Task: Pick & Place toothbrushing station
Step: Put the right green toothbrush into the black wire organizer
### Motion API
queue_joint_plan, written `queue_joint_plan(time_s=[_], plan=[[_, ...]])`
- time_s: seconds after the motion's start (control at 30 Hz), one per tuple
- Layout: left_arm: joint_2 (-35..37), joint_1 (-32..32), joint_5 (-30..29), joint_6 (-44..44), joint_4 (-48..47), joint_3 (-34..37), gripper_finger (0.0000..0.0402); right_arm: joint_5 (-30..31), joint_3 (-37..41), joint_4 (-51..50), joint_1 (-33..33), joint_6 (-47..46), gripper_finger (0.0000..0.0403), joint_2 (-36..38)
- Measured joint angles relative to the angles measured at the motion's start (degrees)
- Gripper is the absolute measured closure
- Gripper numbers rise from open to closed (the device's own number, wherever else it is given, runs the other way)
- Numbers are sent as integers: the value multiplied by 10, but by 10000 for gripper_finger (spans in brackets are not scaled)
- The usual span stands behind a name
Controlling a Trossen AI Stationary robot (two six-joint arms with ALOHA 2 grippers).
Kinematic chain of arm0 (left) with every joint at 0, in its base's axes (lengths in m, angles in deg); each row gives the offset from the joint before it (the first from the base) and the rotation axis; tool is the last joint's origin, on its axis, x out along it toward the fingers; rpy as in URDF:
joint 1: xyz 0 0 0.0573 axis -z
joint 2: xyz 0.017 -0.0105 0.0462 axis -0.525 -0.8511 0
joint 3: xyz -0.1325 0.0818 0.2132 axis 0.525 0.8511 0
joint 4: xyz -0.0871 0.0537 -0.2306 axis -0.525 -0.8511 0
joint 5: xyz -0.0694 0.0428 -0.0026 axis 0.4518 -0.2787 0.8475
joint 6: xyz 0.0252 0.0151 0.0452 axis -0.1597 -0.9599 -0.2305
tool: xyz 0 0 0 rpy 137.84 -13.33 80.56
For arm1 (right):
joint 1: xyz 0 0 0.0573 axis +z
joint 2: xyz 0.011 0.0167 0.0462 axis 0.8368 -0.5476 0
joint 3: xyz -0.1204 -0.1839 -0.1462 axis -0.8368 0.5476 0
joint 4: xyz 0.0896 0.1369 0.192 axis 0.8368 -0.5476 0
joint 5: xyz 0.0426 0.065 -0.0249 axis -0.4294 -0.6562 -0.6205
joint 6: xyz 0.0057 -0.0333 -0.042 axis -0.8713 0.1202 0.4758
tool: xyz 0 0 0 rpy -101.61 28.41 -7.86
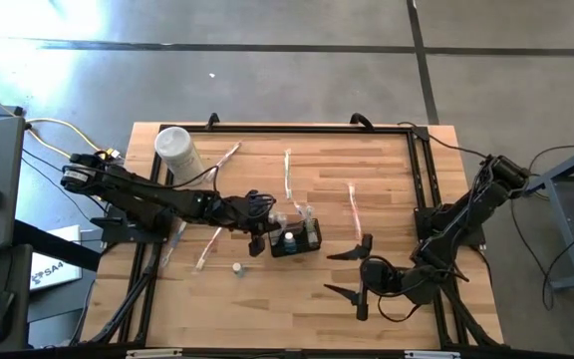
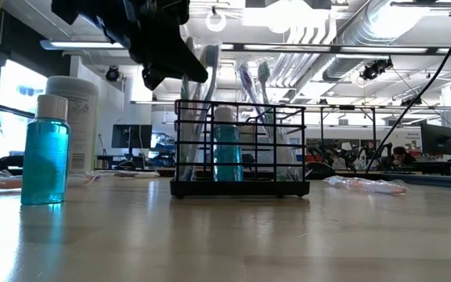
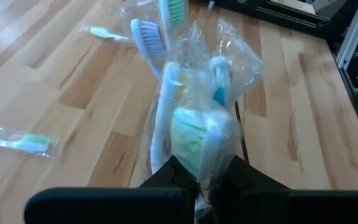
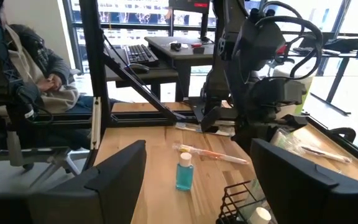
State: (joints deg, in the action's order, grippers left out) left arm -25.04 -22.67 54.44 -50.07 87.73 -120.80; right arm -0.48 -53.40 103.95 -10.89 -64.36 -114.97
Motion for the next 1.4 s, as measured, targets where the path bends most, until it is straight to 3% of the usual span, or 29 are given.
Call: queue_joint_plan(time_s=[0.23, 0.67, 1.13, 1.4], plan=[[0, 0, 3, -1, 6, 0, 340, -17, 0, 0, -8, 0, 121, 0], [2, 0, 3, 9, 10, -2, 170, -18, 0, 0, -7, 0, 121, 0], [4, 15, -2, 8, -115, -72, 160, -32, 0, 0, -7, -1, 132, 0], [1, 29, -2, -46, -130, -74, 160, -33, 0, 0, -7, -1, 132, 0]])
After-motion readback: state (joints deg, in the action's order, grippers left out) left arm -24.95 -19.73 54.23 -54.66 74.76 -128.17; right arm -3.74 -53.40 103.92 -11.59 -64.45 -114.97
